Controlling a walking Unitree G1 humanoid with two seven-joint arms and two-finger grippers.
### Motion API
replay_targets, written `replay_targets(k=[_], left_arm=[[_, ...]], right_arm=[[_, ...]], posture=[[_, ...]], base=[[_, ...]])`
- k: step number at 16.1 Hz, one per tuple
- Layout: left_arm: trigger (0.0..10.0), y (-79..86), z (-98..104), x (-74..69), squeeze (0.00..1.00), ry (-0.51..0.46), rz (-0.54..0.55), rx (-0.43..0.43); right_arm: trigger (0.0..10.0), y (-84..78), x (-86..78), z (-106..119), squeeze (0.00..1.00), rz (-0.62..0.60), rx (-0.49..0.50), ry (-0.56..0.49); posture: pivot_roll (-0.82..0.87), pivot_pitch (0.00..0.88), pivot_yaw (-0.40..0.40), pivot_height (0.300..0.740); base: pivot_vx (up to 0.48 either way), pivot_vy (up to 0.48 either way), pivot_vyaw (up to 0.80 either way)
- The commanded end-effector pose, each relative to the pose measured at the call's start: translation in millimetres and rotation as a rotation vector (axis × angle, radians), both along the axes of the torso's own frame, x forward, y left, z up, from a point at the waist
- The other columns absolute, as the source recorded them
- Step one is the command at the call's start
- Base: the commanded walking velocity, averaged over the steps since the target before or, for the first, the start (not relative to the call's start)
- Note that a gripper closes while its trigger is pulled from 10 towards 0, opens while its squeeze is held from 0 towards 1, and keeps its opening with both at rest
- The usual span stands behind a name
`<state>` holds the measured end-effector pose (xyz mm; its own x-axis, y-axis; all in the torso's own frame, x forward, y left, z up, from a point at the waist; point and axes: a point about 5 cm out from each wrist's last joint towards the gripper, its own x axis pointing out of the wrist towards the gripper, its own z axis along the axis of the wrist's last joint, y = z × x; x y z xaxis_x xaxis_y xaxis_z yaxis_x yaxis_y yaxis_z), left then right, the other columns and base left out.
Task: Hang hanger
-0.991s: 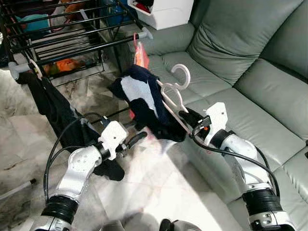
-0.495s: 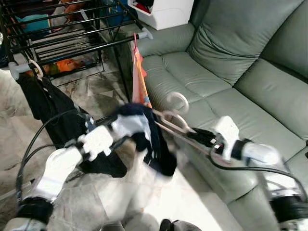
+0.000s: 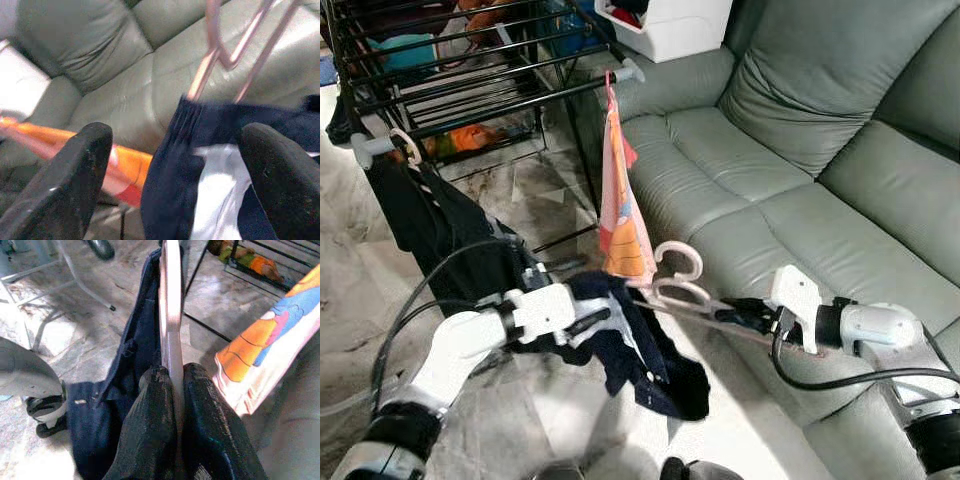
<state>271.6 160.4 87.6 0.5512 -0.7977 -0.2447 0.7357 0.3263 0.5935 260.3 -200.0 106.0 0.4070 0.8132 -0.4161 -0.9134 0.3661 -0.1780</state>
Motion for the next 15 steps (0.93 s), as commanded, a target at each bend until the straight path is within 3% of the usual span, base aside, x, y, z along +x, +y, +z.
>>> replay_targets(k=[1,2,3,5,6,7,8,9,10,11,12,15], left_arm=[[10.0,-0.9,-6,-1.2,1.0,0.044,-0.034,0.039],[10.0,-1.1,-12,-3.1,0.1,0.088,-0.062,0.077],[10.0,-0.7,-15,-4.3,0.0,0.116,-0.078,0.1],[7.5,2.1,-20,-2.2,0.0,0.166,-0.076,0.124],[4.7,2.9,-20,0.5,0.0,0.171,-0.065,0.125],[0.0,4.1,-18,6.9,0.0,0.171,-0.048,0.126],[0.0,4.9,-17,10.5,0.0,0.169,-0.04,0.13],[1.2,5.9,-16,13.5,0.0,0.161,-0.033,0.137],[4.8,6.8,-13,17.8,0.0,0.15,-0.022,0.14],[9.3,7.9,-8,24.4,0.0,0.136,-0.006,0.142],[10.0,7.4,-6,28.3,0.0,0.126,0.002,0.14],[10.0,5.4,-8,28.3,0.0,0.133,-0.004,0.144]], right_arm=[[10.0,8.8,1.1,12,0.0,0.072,0.005,-0.057],[10.0,14.1,2.6,15,0.0,0.093,-0.001,-0.096],[10.0,16.9,3.3,17,0.0,0.101,0.003,-0.112],[10.0,26.5,3.5,21,0.0,0.136,0.006,-0.151],[10.0,28.7,3.0,22,0.0,0.154,-0.005,-0.163],[10.0,30.5,3.4,23,0.0,0.171,-0.02,-0.173],[10.0,30.7,4.1,23,0.0,0.176,-0.024,-0.174],[10.0,30.6,4.1,22,0.0,0.18,-0.03,-0.174],[10.0,30.4,3.7,21,0.0,0.185,-0.037,-0.173],[10.0,30.6,3.0,20,0.0,0.19,-0.044,-0.173],[10.0,31.6,3.2,18,0.0,0.191,-0.045,-0.171],[10.0,37.4,4.6,16,0.0,0.19,-0.03,-0.174]], posture=[[-0.04,0.025,0.033,0.74],[-0.04,0.026,0.034,0.74],[-0.04,0.026,0.034,0.74],[-0.04,0.024,0.032,0.74],[-0.04,0.022,0.031,0.74],[-0.05,0.021,0.03,0.74],[-0.05,0.022,0.031,0.74],[-0.05,0.023,0.03,0.74],[-0.05,0.025,0.026,0.74],[-0.05,0.028,0.023,0.74],[-0.05,0.028,0.019,0.74],[-0.05,0.027,0.009,0.74]], base=[[0.0,0.0,0.0],[0.0,0.0,0.0],[0.0,0.0,0.0],[0.0,0.0,0.0],[0.0,0.0,0.0],[0.0,0.0,0.0],[0.0,0.0,0.0],[0.0,0.0,0.0],[0.0,0.0,0.0],[0.0,0.0,0.0],[0.0,0.0,0.0],[0.0,0.0,0.0]])
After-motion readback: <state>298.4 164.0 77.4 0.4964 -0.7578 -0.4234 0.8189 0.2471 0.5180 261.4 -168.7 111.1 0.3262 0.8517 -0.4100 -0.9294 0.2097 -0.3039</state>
